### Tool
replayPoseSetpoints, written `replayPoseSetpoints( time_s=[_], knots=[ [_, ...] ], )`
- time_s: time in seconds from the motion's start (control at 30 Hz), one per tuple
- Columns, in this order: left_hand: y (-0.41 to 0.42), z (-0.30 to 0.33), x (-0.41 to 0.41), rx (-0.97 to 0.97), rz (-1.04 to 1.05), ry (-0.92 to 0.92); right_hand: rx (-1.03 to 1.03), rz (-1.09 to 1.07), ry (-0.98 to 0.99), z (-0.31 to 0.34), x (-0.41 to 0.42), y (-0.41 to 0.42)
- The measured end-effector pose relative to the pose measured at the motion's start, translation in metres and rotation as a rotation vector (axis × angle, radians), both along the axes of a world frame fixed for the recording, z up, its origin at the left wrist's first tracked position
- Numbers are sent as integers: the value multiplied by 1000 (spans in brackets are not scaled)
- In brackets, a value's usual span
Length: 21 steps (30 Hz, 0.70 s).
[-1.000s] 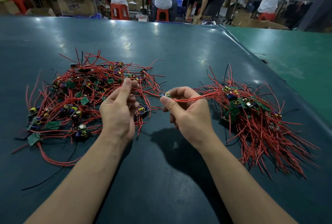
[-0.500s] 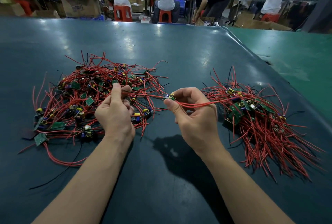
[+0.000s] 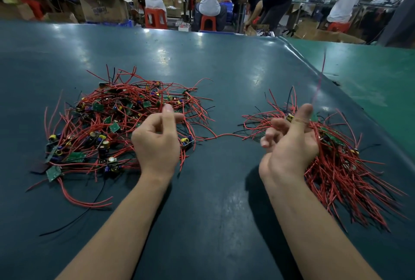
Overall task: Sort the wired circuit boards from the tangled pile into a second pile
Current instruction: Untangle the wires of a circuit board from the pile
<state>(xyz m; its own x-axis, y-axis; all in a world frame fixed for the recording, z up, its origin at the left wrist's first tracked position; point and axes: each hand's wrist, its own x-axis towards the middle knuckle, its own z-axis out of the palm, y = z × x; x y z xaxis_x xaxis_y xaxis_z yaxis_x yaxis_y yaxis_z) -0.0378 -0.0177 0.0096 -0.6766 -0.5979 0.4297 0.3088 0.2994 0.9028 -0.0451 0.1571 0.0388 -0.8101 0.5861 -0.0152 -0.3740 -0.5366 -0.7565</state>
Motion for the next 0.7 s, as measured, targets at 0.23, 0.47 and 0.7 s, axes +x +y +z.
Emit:
replayPoseSetpoints(
  time_s=[0.23, 0.47, 0.7],
  knots=[
    [3, -11, 4, -735, 165, -453, -82, 151, -105, -1, 3, -3],
    [-6, -9, 5, -890, 45, -531, 48, 183, -76, 3, 5, -9],
    [-6, 0, 8, -735, 52, 98, 398, 534, -291, -7, 4, -16]
  ],
)
